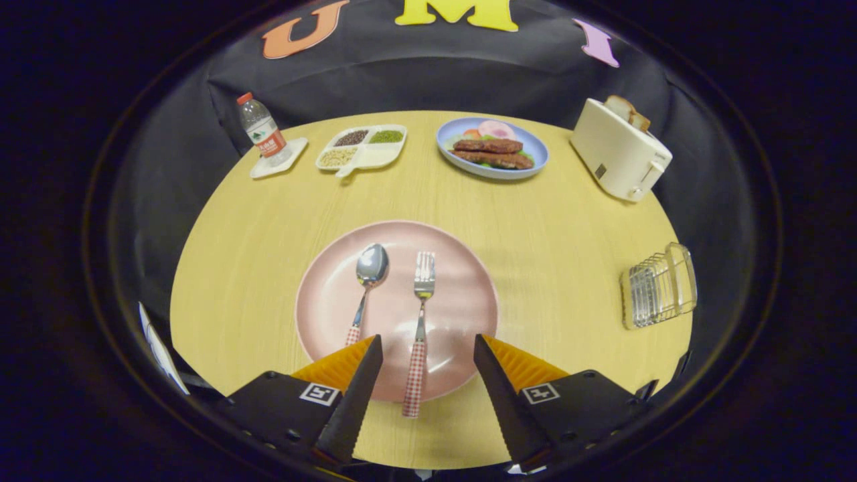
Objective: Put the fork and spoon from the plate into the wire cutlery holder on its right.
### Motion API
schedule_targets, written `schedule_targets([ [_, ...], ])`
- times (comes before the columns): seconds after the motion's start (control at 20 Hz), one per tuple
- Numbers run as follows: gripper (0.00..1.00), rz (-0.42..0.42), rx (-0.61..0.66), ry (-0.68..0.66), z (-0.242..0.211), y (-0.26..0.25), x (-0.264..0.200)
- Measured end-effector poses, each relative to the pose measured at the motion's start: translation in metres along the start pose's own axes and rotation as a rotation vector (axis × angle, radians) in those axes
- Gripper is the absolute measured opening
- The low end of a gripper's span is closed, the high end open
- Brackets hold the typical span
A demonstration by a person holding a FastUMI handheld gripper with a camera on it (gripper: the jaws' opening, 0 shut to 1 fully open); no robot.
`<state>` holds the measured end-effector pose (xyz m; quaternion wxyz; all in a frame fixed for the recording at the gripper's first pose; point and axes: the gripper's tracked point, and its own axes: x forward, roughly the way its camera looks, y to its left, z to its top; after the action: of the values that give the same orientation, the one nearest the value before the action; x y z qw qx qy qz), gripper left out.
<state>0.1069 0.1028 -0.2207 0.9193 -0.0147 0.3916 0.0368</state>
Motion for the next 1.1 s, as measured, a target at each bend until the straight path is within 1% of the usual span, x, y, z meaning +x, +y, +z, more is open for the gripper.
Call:
schedule_targets([
  [0.05,0.78,0.010,0.010,0.039,-0.005,0.002,0.005],
  [0.15,0.71,0.024,0.059,0.114,-0.016,0.006,0.016],
  [0.2,0.67,0.018,0.082,0.150,-0.021,0.006,0.021],
  [0.25,0.61,0.015,0.105,0.173,-0.024,0.006,0.025],
  [0.4,0.41,-0.018,0.118,0.211,-0.025,0.002,0.033],
  [0.45,0.30,-0.015,0.109,0.204,-0.022,0.005,0.032],
  [0.5,0.31,-0.028,0.089,0.207,-0.020,0.002,0.035],
  [0.55,0.24,-0.028,0.077,0.212,-0.021,0.004,0.034],
  [0.6,0.21,-0.017,0.076,0.219,-0.022,0.010,0.036],
  [0.65,0.13,-0.024,0.076,0.219,-0.021,0.009,0.034],
  [0.75,0.05,-0.018,0.070,0.216,-0.019,0.010,0.033],
  [0.8,0.06,-0.025,0.067,0.210,-0.018,0.009,0.033],
  [0.85,0.01,-0.028,0.064,0.205,-0.018,0.008,0.032],
  [0.9,0.01,-0.014,0.056,0.195,-0.017,0.009,0.029],
  [1.0,0.01,-0.012,0.040,0.173,-0.014,0.005,0.020],
  [1.1,0.01,0.015,0.048,0.159,-0.012,0.002,0.004],
])
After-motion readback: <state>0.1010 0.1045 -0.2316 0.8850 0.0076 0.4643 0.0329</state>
